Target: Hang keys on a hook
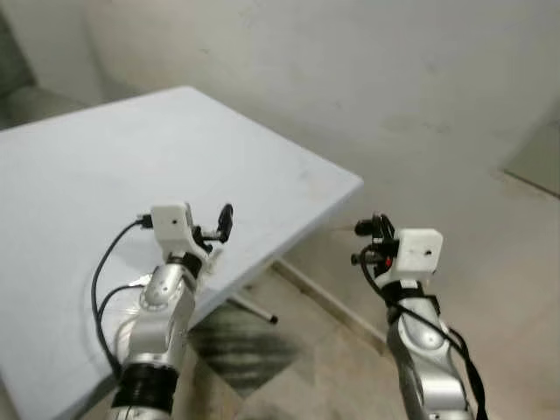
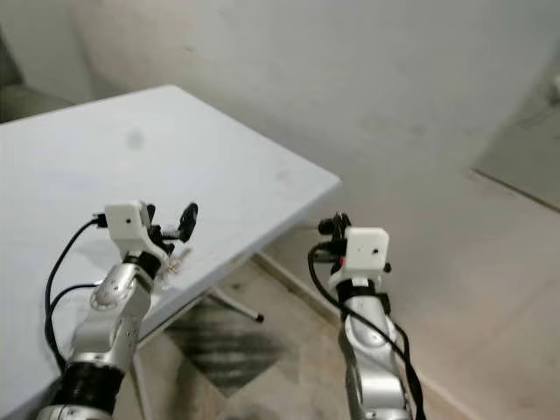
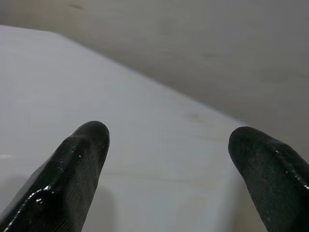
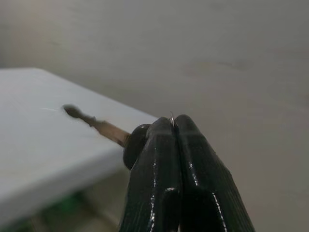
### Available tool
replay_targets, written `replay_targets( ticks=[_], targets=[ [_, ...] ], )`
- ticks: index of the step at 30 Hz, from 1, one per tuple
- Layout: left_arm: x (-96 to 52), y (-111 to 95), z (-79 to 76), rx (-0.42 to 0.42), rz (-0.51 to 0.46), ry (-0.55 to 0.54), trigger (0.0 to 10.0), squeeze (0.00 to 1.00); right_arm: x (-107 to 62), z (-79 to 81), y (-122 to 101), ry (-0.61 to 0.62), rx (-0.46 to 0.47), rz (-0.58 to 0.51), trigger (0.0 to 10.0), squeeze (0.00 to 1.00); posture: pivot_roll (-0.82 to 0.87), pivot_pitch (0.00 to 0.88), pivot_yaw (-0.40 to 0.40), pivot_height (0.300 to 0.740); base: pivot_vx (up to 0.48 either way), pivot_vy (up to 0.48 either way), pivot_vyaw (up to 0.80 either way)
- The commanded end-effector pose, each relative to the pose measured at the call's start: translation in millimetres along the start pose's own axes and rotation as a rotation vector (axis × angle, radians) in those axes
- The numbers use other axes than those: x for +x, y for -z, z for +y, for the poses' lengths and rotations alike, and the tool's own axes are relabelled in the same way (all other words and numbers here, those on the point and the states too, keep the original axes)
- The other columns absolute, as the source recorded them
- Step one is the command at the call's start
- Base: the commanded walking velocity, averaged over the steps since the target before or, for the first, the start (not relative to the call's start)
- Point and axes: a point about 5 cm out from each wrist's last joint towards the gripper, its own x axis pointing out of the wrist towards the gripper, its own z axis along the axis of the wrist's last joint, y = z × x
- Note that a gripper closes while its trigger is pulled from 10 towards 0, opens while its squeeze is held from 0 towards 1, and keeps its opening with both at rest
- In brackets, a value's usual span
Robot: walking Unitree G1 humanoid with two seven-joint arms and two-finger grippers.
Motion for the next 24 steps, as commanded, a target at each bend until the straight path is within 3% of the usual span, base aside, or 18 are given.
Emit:
replay_targets(
  ticks=[1,24],
  targets=[
    [0.6,-5.4,3.1,0.027,-0.011,-0.002,10.0,0.00,1.4,2.3,-4.3,-0.002,0.011,-0.013,10.0,0.00,0.00,0.000,-0.072,0.740,0.000,0.000,-0.79],
    [-1.3,-4.1,4.1,0.025,0.019,0.002,10.0,0.00,2.2,2.8,-5.8,-0.001,0.003,-0.010,10.0,0.00,0.00,0.007,-0.078,0.740,0.000,0.000,-0.79]
  ],
)
